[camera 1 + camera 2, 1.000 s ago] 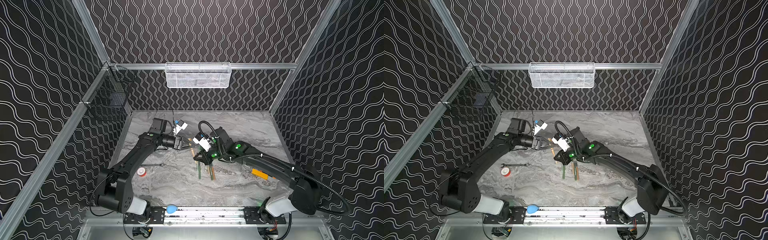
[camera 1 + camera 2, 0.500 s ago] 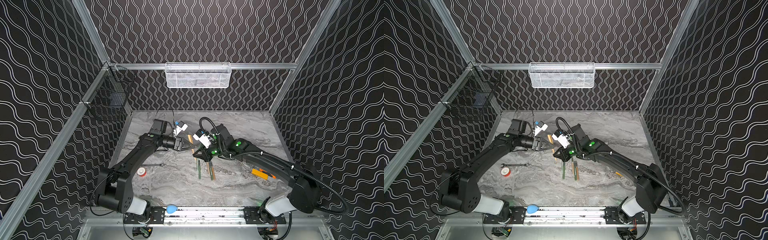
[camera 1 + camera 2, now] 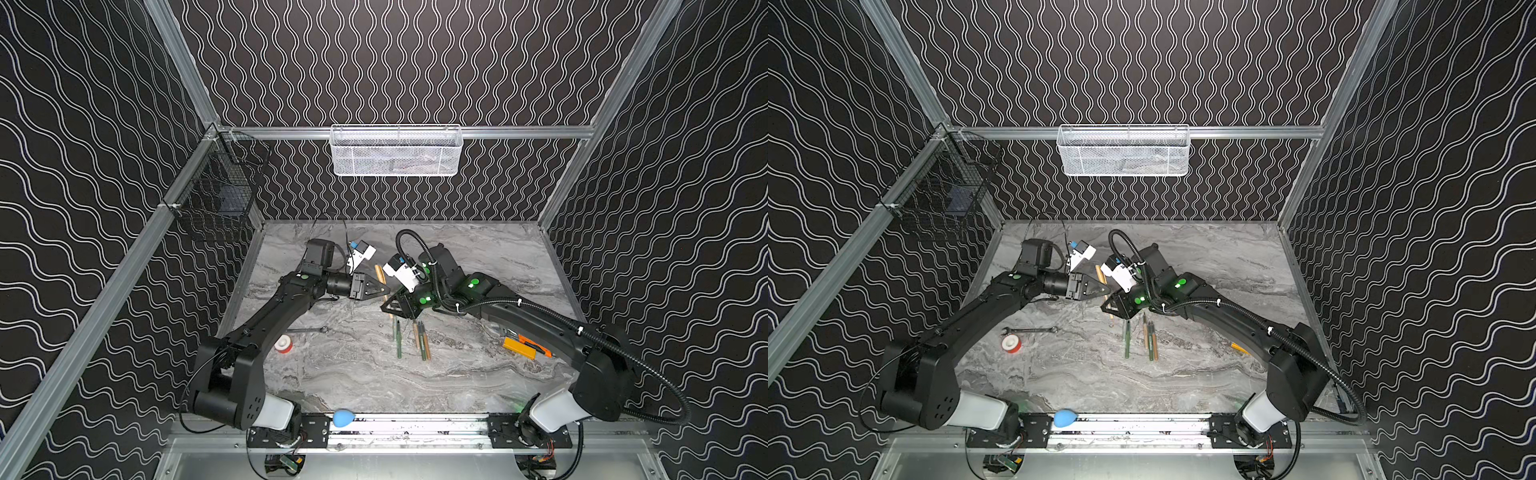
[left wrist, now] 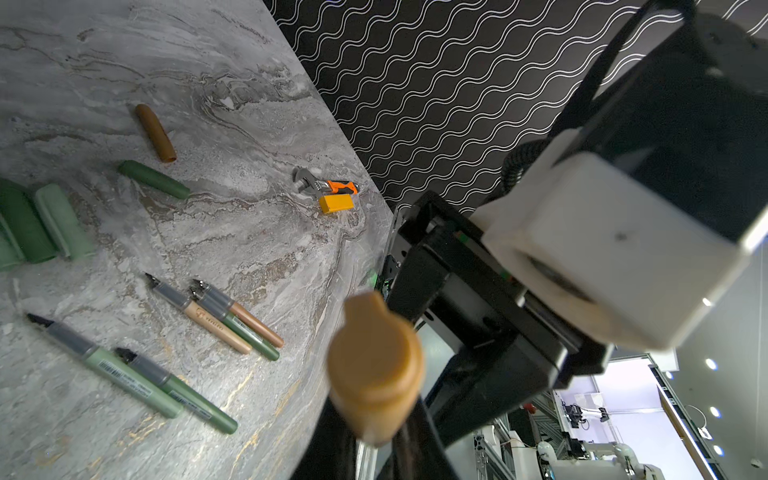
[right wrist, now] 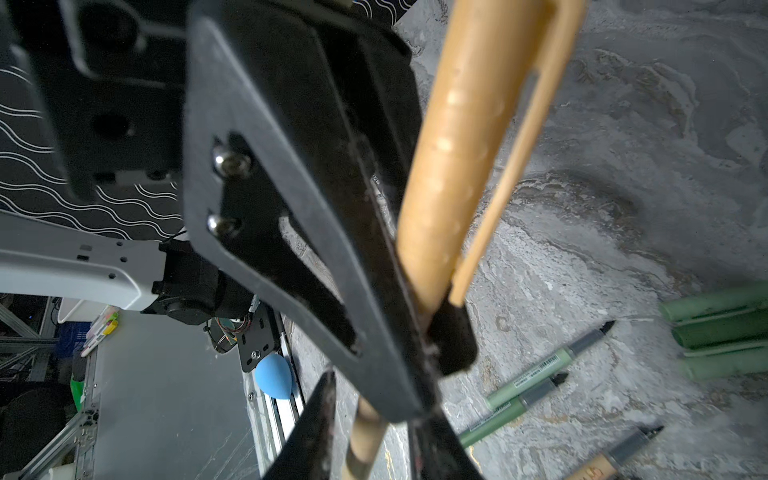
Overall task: Insert the pens into the pen caps
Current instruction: 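Align and push the tan pen further into the cap with both grippers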
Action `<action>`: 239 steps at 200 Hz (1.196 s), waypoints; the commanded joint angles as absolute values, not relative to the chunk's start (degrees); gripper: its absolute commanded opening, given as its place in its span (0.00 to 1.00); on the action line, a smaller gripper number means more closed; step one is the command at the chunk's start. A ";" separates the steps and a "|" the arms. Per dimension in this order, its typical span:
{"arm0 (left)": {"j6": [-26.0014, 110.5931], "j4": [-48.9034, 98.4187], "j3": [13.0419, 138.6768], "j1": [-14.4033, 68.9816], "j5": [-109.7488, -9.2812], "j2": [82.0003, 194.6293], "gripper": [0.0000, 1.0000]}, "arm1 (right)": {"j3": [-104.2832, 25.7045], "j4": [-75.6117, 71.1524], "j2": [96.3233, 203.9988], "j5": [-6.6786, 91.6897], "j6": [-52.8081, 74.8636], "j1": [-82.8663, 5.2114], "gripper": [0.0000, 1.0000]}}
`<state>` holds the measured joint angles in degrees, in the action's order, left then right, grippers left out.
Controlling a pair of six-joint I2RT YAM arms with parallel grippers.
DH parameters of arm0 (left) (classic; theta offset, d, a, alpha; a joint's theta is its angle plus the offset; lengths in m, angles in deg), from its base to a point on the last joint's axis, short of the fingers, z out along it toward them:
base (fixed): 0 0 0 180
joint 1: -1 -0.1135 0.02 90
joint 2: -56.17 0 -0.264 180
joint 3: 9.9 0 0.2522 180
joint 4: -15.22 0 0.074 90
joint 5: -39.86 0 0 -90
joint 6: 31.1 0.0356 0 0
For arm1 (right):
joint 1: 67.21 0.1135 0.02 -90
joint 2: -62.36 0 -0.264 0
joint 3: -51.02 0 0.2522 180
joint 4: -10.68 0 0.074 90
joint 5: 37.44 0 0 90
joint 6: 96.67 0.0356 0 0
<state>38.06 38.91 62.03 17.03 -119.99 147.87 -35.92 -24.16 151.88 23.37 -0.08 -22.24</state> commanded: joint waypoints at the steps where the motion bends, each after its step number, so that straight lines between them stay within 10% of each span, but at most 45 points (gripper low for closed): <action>1: 32.13 28.89 61.19 17.04 -121.57 147.43 0.08 | -37.12 -22.59 152.99 22.46 0.84 -22.59 0.33; 42: 31.34 27.79 60.82 17.04 -121.87 147.42 0.17 | -37.97 -22.33 154.21 22.11 1.94 -23.20 0.15; 114: 26.46 20.75 60.46 14.21 -117.81 147.64 0.94 | -37.62 -24.37 153.50 17.09 0.03 -25.37 0.10; 170: 22.69 14.46 61.53 13.30 -117.91 149.36 0.82 | -38.62 -26.82 153.68 16.00 -2.26 -25.46 0.10; 239: 22.27 13.22 61.43 13.38 -118.33 149.33 0.23 | -39.90 -28.59 154.04 15.14 -3.73 -25.73 0.10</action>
<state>21.56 14.06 61.20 13.45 -119.22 149.58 -38.90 -27.85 154.00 16.70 -2.01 -25.72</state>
